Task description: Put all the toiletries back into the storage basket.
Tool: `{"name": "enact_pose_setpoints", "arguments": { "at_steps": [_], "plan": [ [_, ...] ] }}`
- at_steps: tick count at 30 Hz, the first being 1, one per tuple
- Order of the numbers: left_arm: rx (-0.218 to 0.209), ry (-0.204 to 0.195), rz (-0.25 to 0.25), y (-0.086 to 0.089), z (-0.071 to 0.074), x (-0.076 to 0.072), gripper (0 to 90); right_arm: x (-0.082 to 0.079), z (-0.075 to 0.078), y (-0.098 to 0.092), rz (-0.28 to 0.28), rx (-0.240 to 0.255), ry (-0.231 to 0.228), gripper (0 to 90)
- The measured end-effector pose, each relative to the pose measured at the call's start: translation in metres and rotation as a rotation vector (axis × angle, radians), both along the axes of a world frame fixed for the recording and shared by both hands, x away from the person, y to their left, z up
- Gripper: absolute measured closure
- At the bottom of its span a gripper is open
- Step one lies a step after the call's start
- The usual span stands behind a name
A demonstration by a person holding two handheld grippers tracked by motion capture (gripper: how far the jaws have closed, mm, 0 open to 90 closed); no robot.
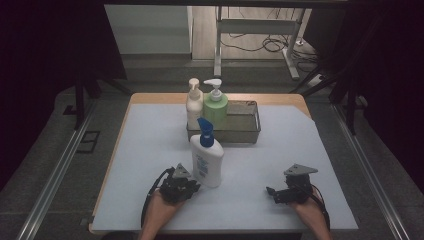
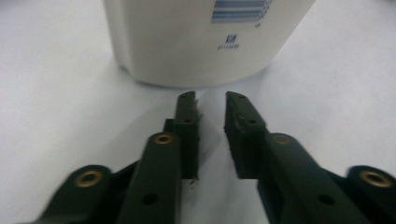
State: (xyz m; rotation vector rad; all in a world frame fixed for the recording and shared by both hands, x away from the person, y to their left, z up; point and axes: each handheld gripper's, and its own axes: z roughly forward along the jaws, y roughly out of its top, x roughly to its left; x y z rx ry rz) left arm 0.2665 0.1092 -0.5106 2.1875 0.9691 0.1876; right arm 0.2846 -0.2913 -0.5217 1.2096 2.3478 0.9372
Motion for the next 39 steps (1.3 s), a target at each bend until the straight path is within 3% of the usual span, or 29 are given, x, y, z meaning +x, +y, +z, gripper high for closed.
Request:
{"name": "enact_pose_setpoints", "arguments": {
  "at_steps": [9,21,27,32,39],
  "plan": [
    [0.036,-0.046,0.051,0.018,-0.001,-0.006,44.8,0.000,0.001,0.000,0.003,0.002,0.006,0.0],
    [0.067,-0.051,0.120,0.026,-0.007,-0.007,13.3,-0.003,0.008,0.001,0.022,0.008,-0.005,0.1],
    [0.078,-0.054,0.151,0.035,-0.009,-0.008,12.4,-0.005,0.015,0.005,0.054,0.005,-0.010,0.1],
    [0.086,-0.081,0.157,0.034,-0.012,-0.008,12.1,-0.005,0.020,0.009,0.076,0.021,-0.016,0.1],
    [0.081,-0.085,0.160,0.034,-0.013,-0.008,11.9,-0.006,0.029,0.017,0.110,0.042,-0.025,0.0]
  ]
}}
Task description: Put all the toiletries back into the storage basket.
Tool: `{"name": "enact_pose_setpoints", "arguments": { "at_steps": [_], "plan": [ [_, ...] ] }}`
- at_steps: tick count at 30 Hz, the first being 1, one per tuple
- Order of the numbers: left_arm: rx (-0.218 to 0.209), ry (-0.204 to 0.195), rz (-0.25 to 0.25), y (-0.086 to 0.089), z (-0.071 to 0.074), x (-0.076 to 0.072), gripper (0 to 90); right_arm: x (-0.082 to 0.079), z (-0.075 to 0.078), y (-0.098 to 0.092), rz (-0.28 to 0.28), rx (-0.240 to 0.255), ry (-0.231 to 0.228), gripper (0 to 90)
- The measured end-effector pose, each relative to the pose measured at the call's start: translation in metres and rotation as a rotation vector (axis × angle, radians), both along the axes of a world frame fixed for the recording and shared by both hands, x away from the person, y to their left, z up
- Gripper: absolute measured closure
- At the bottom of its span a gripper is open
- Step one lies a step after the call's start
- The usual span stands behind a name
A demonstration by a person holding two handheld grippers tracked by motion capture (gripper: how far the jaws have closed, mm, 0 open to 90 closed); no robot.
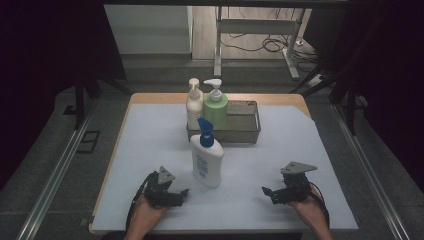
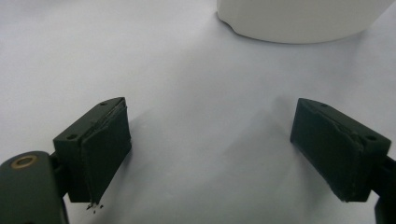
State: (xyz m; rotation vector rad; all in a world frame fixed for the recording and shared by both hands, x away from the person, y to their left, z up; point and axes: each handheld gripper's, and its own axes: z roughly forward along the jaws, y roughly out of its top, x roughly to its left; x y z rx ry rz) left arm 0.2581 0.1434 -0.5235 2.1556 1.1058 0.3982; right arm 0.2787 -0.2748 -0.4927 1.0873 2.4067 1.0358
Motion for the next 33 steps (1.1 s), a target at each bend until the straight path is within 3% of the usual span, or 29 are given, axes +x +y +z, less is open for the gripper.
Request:
{"name": "enact_pose_setpoints", "arguments": {
  "at_steps": [11,23,33],
  "plan": [
    [0.004,-0.004,0.000,0.000,0.000,0.000,11.8,0.001,0.014,0.019,0.059,0.024,-0.029,0.0],
    [0.005,-0.004,0.000,0.000,0.000,0.000,11.8,0.004,0.025,0.046,0.112,0.069,-0.003,0.0],
    [0.009,-0.005,0.000,0.000,0.000,-0.001,11.8,0.008,0.038,0.070,0.138,0.100,-0.013,0.0]
  ]
}}
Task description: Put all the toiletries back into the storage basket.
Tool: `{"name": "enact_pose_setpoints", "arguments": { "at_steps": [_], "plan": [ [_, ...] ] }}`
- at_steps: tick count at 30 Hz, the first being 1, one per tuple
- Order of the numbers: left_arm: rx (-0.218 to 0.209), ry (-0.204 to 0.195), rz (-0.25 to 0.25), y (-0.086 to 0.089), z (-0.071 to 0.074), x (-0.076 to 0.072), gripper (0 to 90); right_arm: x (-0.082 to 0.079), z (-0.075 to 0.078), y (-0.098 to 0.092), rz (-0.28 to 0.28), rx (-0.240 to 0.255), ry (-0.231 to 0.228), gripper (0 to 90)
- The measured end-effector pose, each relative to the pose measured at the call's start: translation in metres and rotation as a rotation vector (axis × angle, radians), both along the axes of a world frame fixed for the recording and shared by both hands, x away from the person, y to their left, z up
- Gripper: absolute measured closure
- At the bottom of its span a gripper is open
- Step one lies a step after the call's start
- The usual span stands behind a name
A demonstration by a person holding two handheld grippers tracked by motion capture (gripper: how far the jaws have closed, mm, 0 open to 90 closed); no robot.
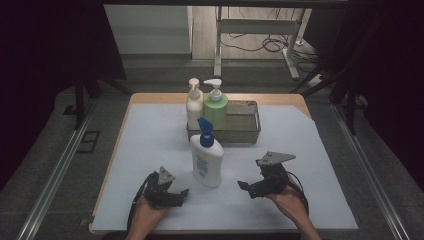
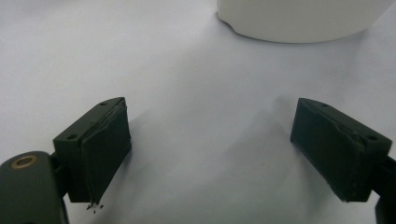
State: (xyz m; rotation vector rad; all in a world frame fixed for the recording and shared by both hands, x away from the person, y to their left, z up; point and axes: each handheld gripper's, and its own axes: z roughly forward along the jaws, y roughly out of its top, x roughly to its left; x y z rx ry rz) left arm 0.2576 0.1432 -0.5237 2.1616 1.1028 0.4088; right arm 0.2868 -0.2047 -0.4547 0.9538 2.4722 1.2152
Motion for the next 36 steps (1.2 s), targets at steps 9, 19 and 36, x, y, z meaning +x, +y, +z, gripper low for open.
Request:
{"name": "enact_pose_setpoints", "arguments": {
  "at_steps": [9,19,36],
  "plan": [
    [-0.001,0.000,0.000,0.000,0.000,0.000,11.8,0.002,0.011,0.023,0.030,-0.002,-0.011,0.0],
    [0.000,0.000,0.000,0.000,0.000,0.000,11.8,0.006,0.024,0.045,0.053,-0.014,-0.033,0.0],
    [0.001,0.001,-0.001,0.000,0.000,0.000,11.8,0.017,0.034,0.081,0.054,0.010,-0.054,3.3]
  ]
}}
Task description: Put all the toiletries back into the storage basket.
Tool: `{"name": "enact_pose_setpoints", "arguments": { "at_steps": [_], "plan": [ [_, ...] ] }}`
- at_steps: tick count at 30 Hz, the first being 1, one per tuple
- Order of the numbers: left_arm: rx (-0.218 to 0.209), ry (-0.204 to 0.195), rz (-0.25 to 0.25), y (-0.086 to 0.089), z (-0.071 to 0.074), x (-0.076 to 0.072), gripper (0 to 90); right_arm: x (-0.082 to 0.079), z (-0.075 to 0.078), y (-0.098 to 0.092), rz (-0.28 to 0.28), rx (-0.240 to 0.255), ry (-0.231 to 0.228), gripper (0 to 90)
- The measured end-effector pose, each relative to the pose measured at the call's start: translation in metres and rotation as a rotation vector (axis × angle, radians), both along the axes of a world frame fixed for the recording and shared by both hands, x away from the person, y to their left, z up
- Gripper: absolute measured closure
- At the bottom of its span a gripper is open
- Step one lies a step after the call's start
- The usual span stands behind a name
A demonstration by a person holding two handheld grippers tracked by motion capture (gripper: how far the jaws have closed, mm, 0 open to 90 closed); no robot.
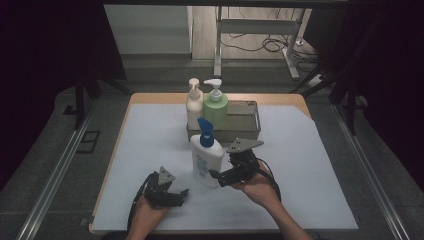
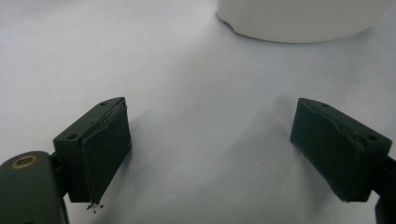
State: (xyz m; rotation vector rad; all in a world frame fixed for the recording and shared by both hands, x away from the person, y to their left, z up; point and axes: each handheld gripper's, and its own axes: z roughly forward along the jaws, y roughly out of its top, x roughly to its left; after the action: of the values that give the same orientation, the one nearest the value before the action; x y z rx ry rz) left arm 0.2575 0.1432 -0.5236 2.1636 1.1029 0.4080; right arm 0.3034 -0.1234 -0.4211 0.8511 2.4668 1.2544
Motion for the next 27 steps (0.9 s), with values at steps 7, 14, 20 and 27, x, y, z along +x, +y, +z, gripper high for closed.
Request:
{"name": "enact_pose_setpoints", "arguments": {
  "at_steps": [7,14,20,27],
  "plan": [
    [-0.005,-0.001,0.003,0.000,0.000,0.000,11.8,0.003,0.004,0.013,-0.004,-0.003,-0.016,7.6],
    [-0.002,-0.001,0.001,0.000,0.000,0.000,11.8,0.007,0.003,0.024,0.000,-0.005,-0.019,12.6],
    [-0.001,-0.001,0.001,0.000,0.000,0.000,11.8,0.010,0.002,0.033,-0.004,-0.003,-0.016,18.6],
    [-0.001,-0.001,0.001,0.000,0.000,0.000,11.9,0.010,0.002,0.039,0.008,-0.010,-0.030,37.2]
  ]
}}
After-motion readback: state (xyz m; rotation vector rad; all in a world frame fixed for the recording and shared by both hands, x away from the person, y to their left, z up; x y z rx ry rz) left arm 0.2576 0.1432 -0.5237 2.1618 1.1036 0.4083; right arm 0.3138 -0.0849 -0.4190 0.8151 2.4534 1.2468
